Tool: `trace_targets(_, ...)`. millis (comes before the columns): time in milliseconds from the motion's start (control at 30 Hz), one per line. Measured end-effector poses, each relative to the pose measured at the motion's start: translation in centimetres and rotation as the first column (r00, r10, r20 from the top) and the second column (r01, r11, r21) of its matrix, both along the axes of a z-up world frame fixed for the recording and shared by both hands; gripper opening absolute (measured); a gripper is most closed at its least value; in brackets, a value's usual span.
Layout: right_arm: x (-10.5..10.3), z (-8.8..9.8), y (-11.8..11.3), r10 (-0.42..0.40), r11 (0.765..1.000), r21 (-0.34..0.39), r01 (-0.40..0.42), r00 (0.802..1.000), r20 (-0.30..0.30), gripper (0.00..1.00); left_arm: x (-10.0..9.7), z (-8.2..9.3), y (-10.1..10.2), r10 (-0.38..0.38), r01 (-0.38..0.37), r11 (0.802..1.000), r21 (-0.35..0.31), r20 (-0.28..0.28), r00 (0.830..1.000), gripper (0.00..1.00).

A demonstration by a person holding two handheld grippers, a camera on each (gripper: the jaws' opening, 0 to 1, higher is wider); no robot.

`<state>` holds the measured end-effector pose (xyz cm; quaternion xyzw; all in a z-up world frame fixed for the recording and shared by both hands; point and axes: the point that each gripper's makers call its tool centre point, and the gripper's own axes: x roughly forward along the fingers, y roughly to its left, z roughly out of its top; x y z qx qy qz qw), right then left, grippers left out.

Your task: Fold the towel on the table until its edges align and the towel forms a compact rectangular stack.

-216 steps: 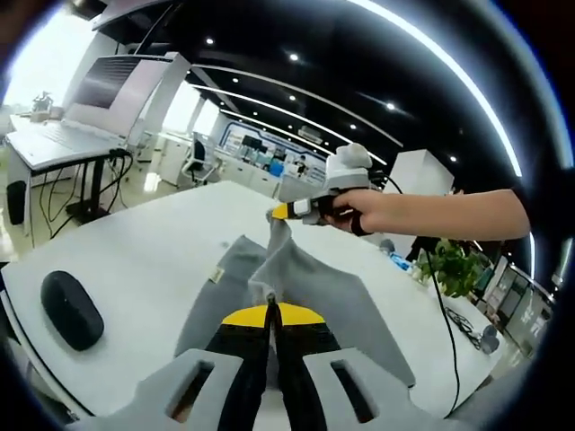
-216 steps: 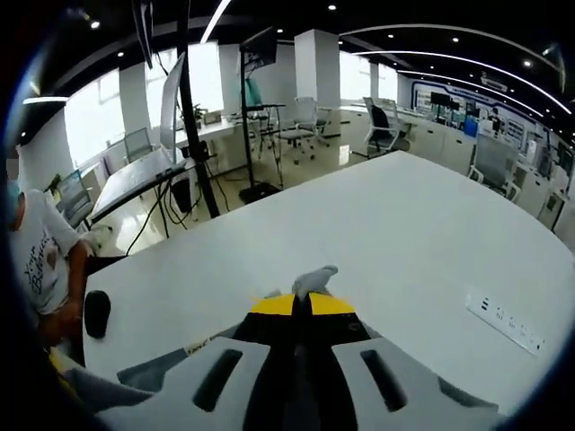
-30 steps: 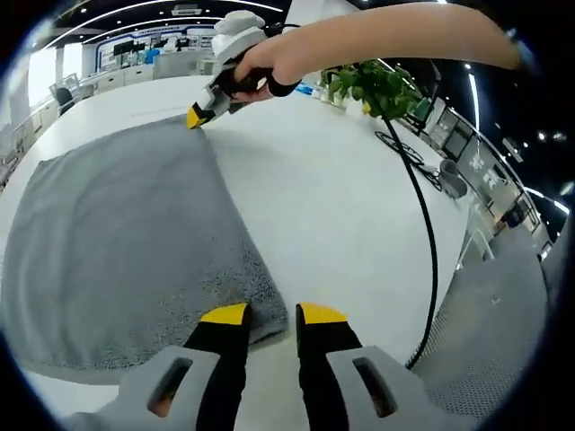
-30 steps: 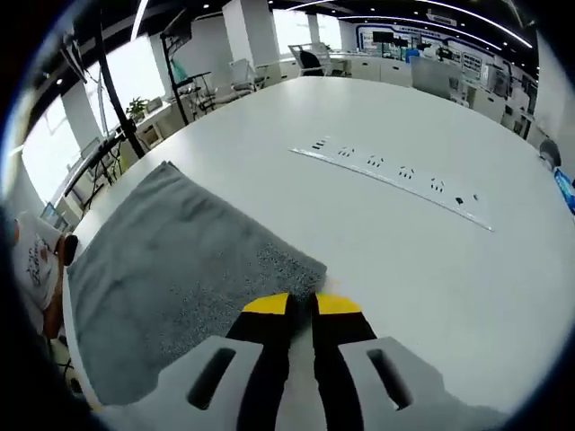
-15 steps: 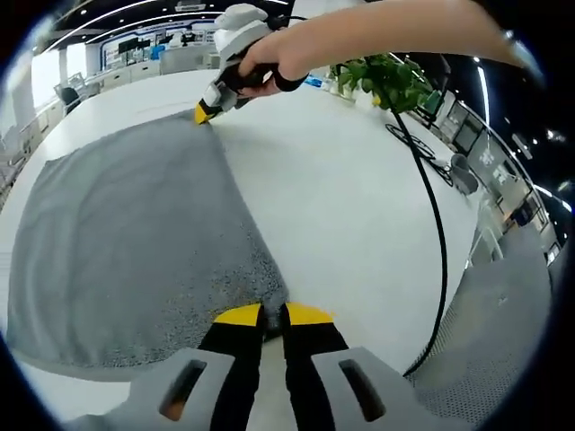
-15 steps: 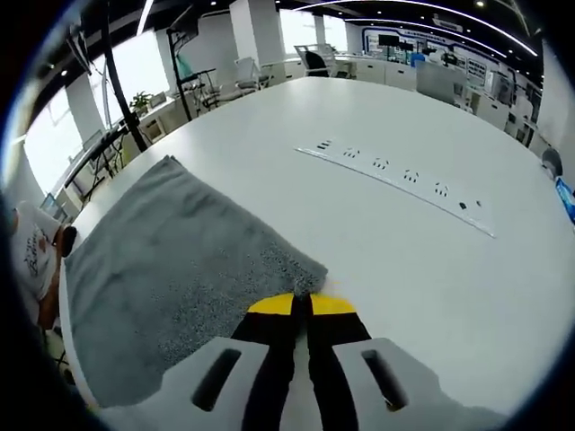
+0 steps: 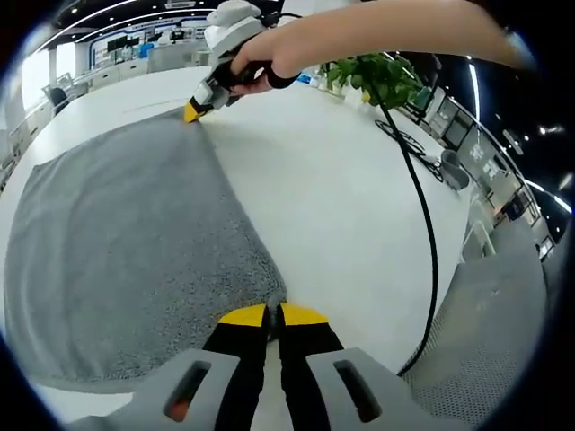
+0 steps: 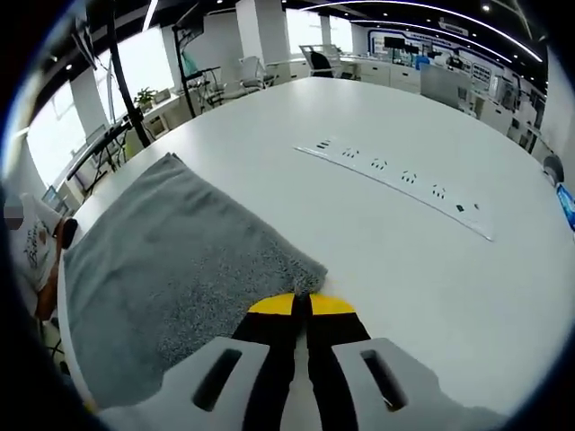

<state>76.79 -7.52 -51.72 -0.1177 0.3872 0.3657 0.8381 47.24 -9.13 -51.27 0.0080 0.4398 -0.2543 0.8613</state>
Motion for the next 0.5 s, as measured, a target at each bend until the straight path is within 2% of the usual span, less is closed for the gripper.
trace_targets(267,0.1,0.0,-3.4,-0.024,0.999,-0.022,0.024,1.0,0.01,0.01,-0.1,0.1,-3.1,-0.097,0.097,0.995,-0.035,0.017,0.995,0.04)
trace_targets(367,0.3,0.0,-4.8,-0.039,0.999,-0.028,0.039,0.999,0.008,0.01,0.0,0.0,-4.6,-0.149,0.15,0.988,-0.04,0.022,0.989,0.04)
trace_targets(500,-0.4,0.1,-7.0,-0.055,0.998,-0.038,0.055,0.999,0.001,0.01,-0.1,-0.3,-6.6,-0.201,0.201,0.978,-0.054,0.017,0.979,0.04)
